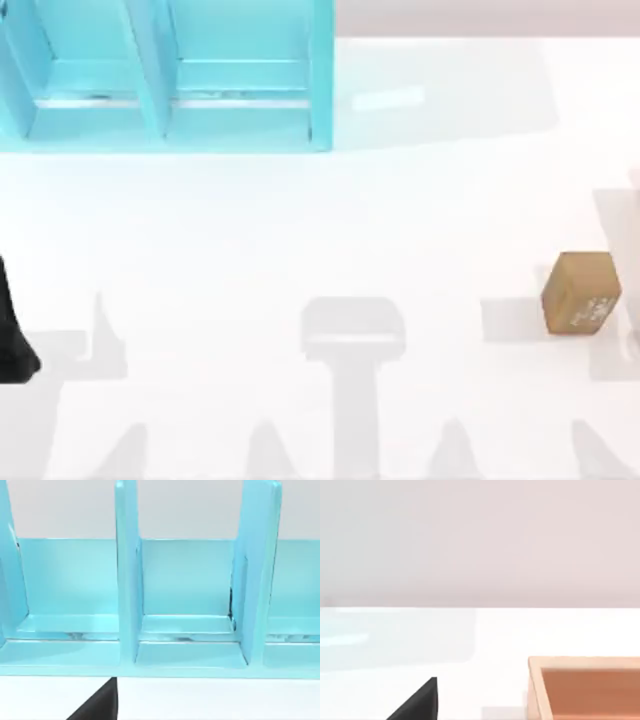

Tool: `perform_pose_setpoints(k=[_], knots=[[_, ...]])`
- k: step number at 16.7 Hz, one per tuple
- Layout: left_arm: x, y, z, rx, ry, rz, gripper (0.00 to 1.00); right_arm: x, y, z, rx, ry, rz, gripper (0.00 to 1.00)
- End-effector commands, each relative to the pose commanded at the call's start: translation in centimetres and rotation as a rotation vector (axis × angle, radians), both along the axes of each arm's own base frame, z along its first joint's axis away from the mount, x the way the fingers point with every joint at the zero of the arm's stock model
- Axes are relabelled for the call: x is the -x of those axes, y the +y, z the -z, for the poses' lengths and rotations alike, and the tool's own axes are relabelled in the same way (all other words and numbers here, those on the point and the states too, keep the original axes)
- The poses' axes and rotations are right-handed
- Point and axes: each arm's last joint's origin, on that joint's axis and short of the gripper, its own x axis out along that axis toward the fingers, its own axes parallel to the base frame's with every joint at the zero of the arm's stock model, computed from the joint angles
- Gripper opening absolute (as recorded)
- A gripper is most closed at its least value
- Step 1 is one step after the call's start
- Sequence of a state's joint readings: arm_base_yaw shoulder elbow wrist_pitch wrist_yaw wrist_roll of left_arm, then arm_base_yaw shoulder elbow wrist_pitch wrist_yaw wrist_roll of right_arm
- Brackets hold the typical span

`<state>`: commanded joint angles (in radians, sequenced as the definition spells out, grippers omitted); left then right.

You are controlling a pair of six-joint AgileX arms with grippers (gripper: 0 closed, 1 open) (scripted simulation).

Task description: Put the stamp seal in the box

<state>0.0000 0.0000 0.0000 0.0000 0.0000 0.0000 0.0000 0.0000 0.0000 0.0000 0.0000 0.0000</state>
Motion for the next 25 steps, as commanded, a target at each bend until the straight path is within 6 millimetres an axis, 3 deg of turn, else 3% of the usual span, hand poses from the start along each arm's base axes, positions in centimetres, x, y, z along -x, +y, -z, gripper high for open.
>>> perform_pose_setpoints(k=[5, 11, 14, 18, 21, 25], knots=[[0.0, 0.0, 0.0, 0.0, 0.0, 0.0, 1.0, -0.1, 0.1, -0.7, -0.003, 0.069, -0.012, 1.0], [0.0, 0.0, 0.0, 0.0, 0.0, 0.0, 1.0, -2.2, 0.9, -5.3, -0.032, 0.445, -0.054, 1.0], [0.0, 0.0, 0.0, 0.0, 0.0, 0.0, 1.0, -5.3, 1.8, -8.2, -0.049, 0.683, -0.069, 1.0], [0.0, 0.0, 0.0, 0.0, 0.0, 0.0, 1.0, -11.2, 3.8, -10.6, -0.062, 0.994, -0.071, 1.0], [0.0, 0.0, 0.0, 0.0, 0.0, 0.0, 1.0, -15.9, 5.6, -10.7, -0.058, 1.206, -0.055, 1.0], [0.0, 0.0, 0.0, 0.0, 0.0, 0.0, 1.0, -20.6, 7.8, -8.9, -0.036, 1.438, -0.021, 1.0]])
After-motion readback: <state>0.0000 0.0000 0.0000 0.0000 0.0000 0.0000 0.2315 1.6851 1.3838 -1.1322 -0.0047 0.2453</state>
